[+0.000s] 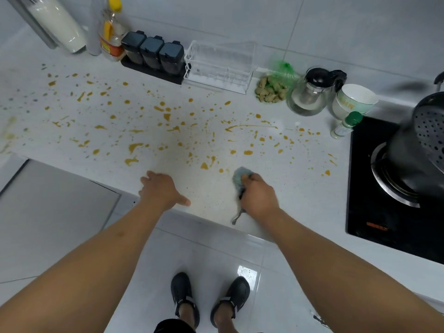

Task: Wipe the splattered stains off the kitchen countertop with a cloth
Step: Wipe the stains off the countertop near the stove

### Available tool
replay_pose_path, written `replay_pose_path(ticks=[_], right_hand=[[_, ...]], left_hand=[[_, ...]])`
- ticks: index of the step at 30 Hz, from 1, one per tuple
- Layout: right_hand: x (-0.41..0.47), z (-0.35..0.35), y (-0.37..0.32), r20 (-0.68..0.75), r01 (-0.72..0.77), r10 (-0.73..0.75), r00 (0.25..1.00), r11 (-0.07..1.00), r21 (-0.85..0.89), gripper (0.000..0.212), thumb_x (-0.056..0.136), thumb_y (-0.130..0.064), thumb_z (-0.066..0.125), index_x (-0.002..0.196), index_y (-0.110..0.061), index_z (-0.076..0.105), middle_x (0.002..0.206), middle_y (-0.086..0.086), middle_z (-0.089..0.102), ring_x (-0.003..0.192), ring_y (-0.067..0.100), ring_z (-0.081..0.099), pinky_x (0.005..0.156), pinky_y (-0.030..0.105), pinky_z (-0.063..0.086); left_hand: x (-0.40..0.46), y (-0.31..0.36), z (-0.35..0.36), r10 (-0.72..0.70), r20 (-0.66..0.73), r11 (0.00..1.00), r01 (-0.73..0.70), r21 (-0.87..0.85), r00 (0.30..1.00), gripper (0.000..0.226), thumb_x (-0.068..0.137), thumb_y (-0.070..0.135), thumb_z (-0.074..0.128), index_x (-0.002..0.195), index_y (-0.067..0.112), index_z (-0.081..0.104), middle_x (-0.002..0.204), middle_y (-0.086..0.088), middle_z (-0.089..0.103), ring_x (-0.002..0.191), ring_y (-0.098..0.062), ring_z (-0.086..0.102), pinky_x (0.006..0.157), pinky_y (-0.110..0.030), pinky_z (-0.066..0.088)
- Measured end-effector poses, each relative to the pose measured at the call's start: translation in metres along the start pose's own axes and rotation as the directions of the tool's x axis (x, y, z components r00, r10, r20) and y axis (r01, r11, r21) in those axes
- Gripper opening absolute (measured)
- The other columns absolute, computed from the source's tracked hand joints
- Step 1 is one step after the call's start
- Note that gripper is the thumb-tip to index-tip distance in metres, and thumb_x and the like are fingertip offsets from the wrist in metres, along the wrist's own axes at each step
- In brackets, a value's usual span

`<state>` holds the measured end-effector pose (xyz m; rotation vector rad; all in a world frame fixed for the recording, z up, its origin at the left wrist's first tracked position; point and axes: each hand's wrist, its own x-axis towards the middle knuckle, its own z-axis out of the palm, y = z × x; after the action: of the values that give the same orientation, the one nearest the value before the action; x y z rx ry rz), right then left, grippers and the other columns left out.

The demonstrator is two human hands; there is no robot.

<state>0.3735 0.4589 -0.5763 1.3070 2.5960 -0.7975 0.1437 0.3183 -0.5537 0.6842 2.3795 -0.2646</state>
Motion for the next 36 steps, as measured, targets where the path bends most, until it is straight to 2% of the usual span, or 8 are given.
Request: replay_pose_path(ticks=[6, 13, 18, 20, 22, 25, 28, 36], right_hand=[[0.012, -0.043, 0.059, -0.099, -0.269, 0.262, 0.960, 0.960, -0.073, 0.044, 0.087, -0.018, 0.056, 0.130, -0.015, 0.061, 0.137, 0.010, 0.050, 0.104, 0.033, 0.061, 0.079, 0.033, 0.044], [0.034, -0.012, -0.009, -0.063, -0.197, 0.195, 0.979, 0.980, -0.034, 0.038, 0.093, -0.016, 0.054, 0.130, -0.010, 0.059, 0.134, 0.011, 0.052, 0.105, 0.029, 0.060, 0.080, 0.034, 0.045], [0.036, 0.006, -0.050, -0.040, -0.166, 0.203, 0.978, 0.888, 0.429, 0.051, 0.097, -0.010, 0.047, 0.148, -0.012, 0.048, 0.137, 0.010, 0.059, 0.113, 0.028, 0.061, 0.087, 0.033, 0.050], [0.028, 0.012, -0.058, -0.154, -0.078, 0.173, 0.973, 0.871, 0.484, 0.043, 0.096, -0.009, 0.045, 0.135, -0.020, 0.058, 0.119, 0.007, 0.065, 0.098, 0.023, 0.064, 0.076, 0.034, 0.051], [0.023, 0.018, -0.064, -0.168, 0.012, 0.047, 0.985, 0.942, 0.334, 0.039, 0.092, -0.010, 0.047, 0.124, -0.027, 0.060, 0.118, 0.006, 0.061, 0.096, 0.024, 0.063, 0.074, 0.036, 0.051], [0.027, 0.024, -0.072, -0.050, 0.017, -0.015, 0.999, 0.999, 0.036, 0.049, 0.091, -0.011, 0.053, 0.139, -0.021, 0.056, 0.137, 0.012, 0.050, 0.110, 0.031, 0.058, 0.081, 0.033, 0.048], [0.029, 0.014, -0.055, -0.065, 0.034, -0.033, 0.997, 0.999, 0.020, 0.039, 0.091, -0.009, 0.055, 0.127, -0.016, 0.064, 0.129, 0.010, 0.056, 0.109, 0.027, 0.060, 0.082, 0.030, 0.046], [0.015, -0.050, 0.065, -0.181, -0.337, 0.344, 0.921, 0.939, 0.071, 0.044, 0.079, -0.006, 0.053, 0.114, -0.027, 0.068, 0.098, 0.003, 0.059, 0.090, 0.032, 0.062, 0.074, 0.032, 0.048]], left_hand=[[0.001, 0.003, 0.000, -0.011, -0.026, 1.000, 0.012, 0.008, 1.000, 0.134, 0.054, 0.068, 0.092, 0.155, 0.000, 0.034, 0.164, -0.030, 0.015, 0.148, -0.048, 0.022, 0.108, -0.057, 0.042], [0.008, 0.002, 0.004, -0.025, -0.020, 1.000, 0.025, -0.008, 0.999, 0.133, 0.050, 0.067, 0.095, 0.150, 0.000, 0.040, 0.165, -0.033, 0.010, 0.148, -0.049, 0.021, 0.109, -0.061, 0.043], [0.007, 0.003, 0.003, -0.026, -0.027, 1.000, 0.026, -0.017, 0.999, 0.125, 0.049, 0.065, 0.096, 0.144, 0.000, 0.046, 0.162, -0.033, 0.015, 0.145, -0.050, 0.024, 0.107, -0.061, 0.045], [0.007, 0.003, 0.002, -0.027, -0.027, 1.000, 0.027, -0.016, 0.999, 0.121, 0.048, 0.065, 0.096, 0.140, 0.001, 0.050, 0.160, -0.032, 0.018, 0.143, -0.049, 0.026, 0.107, -0.061, 0.045], [0.008, 0.003, 0.001, -0.026, -0.017, 0.999, 0.026, -0.021, 1.000, 0.116, 0.048, 0.065, 0.096, 0.136, 0.003, 0.052, 0.159, -0.033, 0.019, 0.143, -0.051, 0.026, 0.106, -0.061, 0.045], [0.007, 0.002, 0.001, -0.029, -0.028, 0.999, 0.028, -0.018, 0.999, 0.111, 0.049, 0.063, 0.097, 0.132, 0.004, 0.055, 0.157, -0.032, 0.023, 0.141, -0.050, 0.028, 0.105, -0.061, 0.046], [0.006, 0.002, 0.001, -0.030, -0.015, 1.000, 0.030, -0.005, 0.999, 0.123, 0.052, 0.066, 0.095, 0.145, 0.002, 0.046, 0.162, -0.032, 0.016, 0.146, -0.050, 0.023, 0.109, -0.061, 0.043], [0.004, 0.003, 0.000, -0.040, -0.032, 0.999, 0.040, 0.004, 0.999, 0.127, 0.048, 0.067, 0.095, 0.146, 0.002, 0.046, 0.152, -0.029, 0.032, 0.138, -0.045, 0.035, 0.105, -0.059, 0.048]])
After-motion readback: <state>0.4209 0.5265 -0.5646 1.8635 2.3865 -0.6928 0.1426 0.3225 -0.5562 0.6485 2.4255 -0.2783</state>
